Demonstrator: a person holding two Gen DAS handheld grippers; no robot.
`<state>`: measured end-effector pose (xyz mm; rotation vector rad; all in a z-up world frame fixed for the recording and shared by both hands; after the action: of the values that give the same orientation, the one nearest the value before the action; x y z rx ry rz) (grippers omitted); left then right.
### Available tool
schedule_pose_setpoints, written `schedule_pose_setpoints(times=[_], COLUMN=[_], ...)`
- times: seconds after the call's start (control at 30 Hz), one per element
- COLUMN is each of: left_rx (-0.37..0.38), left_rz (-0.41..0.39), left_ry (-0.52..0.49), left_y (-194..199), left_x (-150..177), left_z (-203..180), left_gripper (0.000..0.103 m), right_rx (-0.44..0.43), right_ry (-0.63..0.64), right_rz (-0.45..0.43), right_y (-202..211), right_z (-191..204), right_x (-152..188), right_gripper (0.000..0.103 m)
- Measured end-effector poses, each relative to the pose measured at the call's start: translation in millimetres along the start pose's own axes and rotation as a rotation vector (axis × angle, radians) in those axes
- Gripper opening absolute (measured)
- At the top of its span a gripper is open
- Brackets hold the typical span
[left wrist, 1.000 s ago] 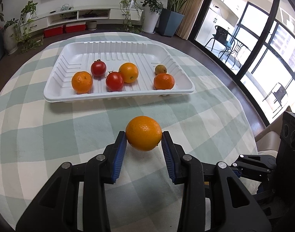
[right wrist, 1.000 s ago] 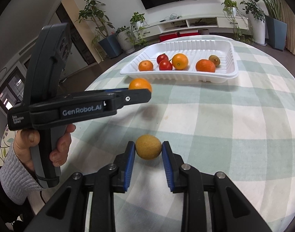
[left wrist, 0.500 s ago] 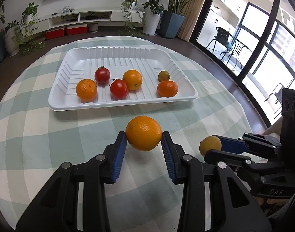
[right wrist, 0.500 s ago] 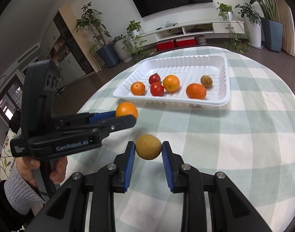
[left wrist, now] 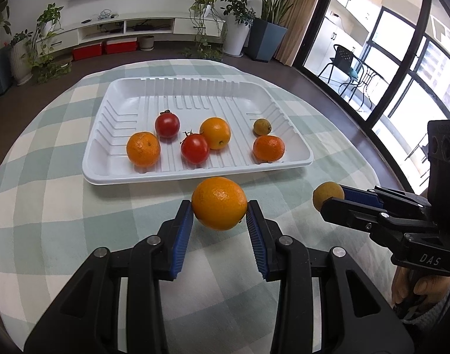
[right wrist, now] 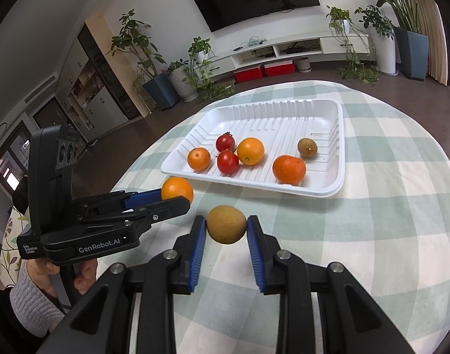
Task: Organize fruits
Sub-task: 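Lift and carry the orange in the left gripper over the tray while the right gripper carries the kiwi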
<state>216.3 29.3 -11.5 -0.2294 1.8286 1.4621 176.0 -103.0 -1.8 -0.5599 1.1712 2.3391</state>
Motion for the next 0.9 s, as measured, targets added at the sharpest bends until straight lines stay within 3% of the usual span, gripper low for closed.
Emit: schedule_pose_setpoints(times=[0.9], left_rx=[-0.008], left_rz=[-0.012], left_ry=[0.013], left_y=[-3], left_x=[-19], left_z=[22], left_gripper=[0.035], right_rx=[0.013], right_ry=[0.01], right_rz=[-0.011], right_y=[-13], right_z=[3], right_x=[-31], right_gripper=[0.031])
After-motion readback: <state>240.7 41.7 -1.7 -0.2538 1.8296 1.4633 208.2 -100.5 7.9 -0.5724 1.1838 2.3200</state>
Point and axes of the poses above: each gripper's, at about its wrist camera, not at the fingertips, and y roughly against the way its jaws point, z to its left, x to its underside, the point moved 4 cm from there along -y, roughly the way its jaws point, and after that the axes turned 15 degrees about -y, right-handed, at the moved point
